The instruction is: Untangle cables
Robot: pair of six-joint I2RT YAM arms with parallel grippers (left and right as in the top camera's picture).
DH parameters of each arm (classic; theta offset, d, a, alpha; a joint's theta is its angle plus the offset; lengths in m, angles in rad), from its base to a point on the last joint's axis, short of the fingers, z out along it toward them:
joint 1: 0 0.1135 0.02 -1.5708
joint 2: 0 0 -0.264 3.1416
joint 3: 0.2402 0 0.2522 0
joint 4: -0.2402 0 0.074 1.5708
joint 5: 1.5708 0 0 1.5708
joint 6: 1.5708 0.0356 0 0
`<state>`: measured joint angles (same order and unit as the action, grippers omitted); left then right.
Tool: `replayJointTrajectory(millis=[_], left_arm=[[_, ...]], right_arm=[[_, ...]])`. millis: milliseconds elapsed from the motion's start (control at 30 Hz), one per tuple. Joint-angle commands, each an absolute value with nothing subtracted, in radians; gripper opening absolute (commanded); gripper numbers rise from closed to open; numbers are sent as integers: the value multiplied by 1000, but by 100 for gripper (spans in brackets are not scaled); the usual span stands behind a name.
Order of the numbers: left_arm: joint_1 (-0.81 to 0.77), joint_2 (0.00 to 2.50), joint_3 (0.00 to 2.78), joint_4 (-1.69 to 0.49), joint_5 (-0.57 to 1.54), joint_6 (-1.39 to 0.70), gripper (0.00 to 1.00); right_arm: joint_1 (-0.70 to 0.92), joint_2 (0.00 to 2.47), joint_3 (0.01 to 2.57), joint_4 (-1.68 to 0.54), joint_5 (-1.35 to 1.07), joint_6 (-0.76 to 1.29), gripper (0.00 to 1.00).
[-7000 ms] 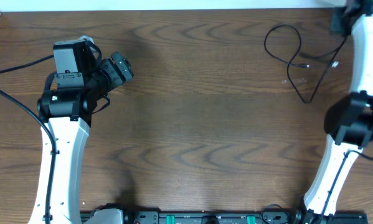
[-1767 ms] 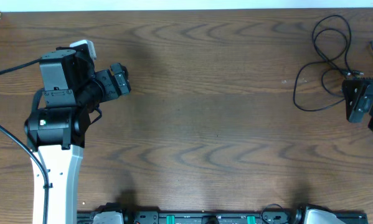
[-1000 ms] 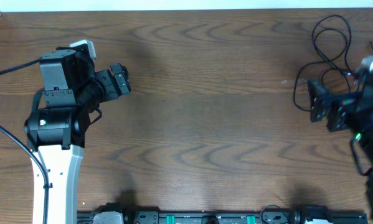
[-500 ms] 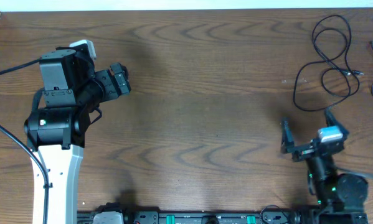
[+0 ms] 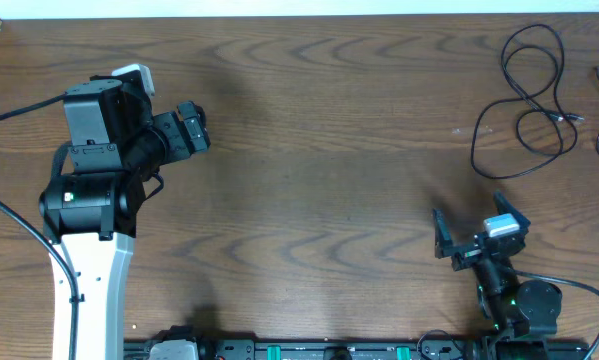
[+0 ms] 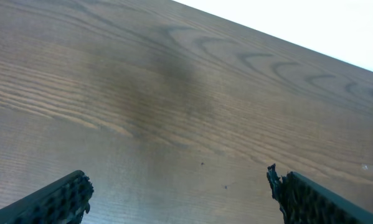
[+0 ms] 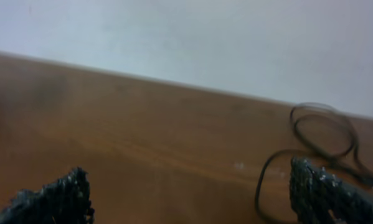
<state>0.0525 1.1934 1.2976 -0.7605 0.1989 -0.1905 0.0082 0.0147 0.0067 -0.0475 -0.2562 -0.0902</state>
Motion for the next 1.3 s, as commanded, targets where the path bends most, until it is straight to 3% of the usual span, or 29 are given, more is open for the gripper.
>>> replayJointTrajectory(millis=[0, 1033, 1267], left_arm=[[56, 1197, 1306, -763, 190, -199, 97], [56, 1197, 1305, -763, 190, -199, 97], [57, 1075, 1243, -763, 190, -199, 97]], right_arm=[[15, 12, 6, -53, -284, -83, 99], [15, 14, 6, -52, -283, -83, 99], [15, 14, 6, -52, -283, -83, 99]])
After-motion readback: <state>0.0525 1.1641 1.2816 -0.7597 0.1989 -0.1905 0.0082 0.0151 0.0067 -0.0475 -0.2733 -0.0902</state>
